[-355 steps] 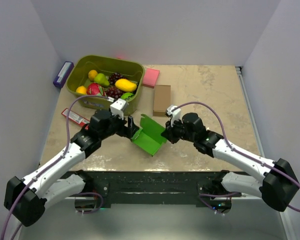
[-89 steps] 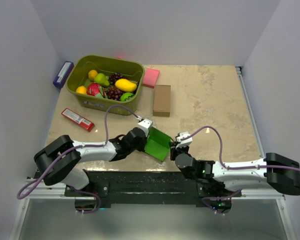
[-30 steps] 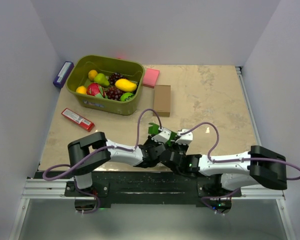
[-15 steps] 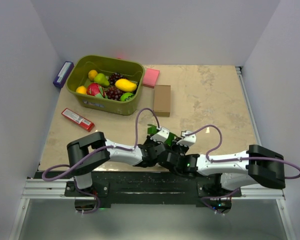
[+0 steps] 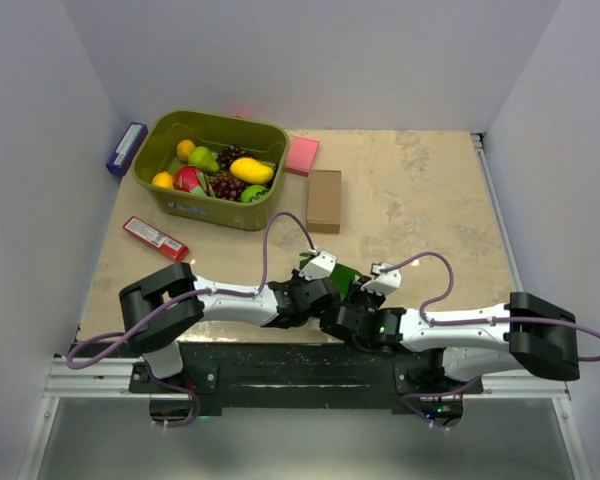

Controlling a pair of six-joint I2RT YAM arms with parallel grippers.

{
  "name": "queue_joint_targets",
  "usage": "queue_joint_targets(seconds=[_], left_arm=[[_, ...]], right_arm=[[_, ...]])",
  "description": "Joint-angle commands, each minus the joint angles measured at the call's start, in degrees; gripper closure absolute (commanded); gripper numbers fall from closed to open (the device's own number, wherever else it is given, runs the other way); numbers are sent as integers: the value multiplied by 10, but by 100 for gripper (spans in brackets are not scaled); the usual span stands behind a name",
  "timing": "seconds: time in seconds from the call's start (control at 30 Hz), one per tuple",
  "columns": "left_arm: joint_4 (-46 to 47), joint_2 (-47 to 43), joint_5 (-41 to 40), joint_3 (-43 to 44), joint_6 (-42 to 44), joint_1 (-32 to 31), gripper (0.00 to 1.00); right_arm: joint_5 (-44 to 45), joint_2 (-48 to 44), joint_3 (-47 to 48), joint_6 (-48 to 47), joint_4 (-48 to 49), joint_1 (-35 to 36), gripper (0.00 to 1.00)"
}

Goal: Fold the paper box

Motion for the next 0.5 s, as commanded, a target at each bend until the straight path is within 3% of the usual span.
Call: queue_joint_targets(seconds=[0.0,0.47], left_arm=[[-34,-3,106,10,-24,-4,95],[-59,-3,93,40,-22,-2,67]], right_arm=[[-22,1,-9,38,-30,3,100],[-29,-2,-12,14,-9,2,100]])
